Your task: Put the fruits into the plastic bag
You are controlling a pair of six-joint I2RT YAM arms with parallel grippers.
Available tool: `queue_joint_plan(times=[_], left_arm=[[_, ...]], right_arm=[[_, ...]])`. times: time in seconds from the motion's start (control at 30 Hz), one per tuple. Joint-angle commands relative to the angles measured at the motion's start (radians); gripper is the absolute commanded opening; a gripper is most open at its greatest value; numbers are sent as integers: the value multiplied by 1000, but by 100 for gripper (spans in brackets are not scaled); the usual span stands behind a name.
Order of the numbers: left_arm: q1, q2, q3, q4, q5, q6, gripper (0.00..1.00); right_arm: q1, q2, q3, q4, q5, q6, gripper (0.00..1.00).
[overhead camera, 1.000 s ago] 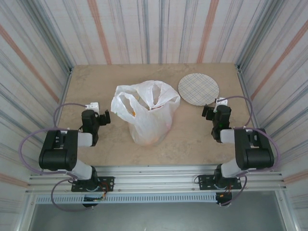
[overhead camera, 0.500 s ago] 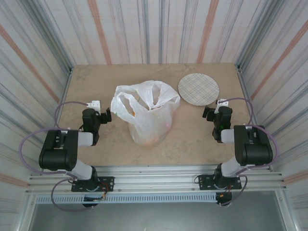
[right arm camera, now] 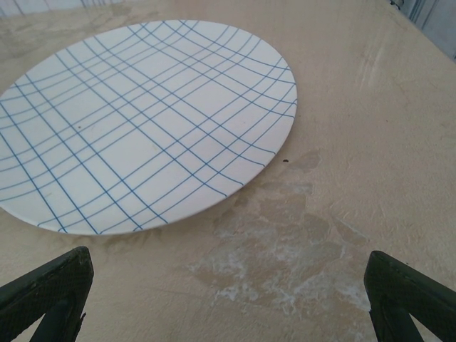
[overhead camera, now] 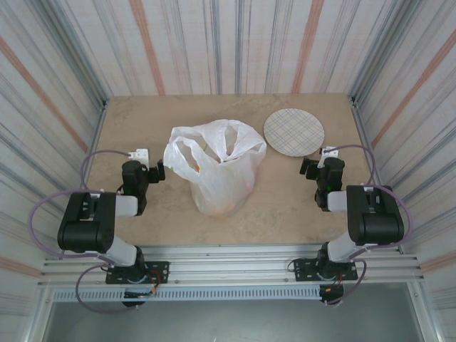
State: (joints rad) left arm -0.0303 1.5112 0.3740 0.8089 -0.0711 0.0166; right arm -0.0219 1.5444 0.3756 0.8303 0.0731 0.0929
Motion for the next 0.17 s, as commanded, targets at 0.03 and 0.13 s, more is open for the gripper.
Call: queue_joint_plan(times=[0.03,0.13], left_arm=[[-11,0,31,-7,29,50,99],[-4,-4,29,-8,57,52,99]], right_arm=[[-6,-1,16,7,-13,4,99],[-6,-1,16,7,-12,4,99]])
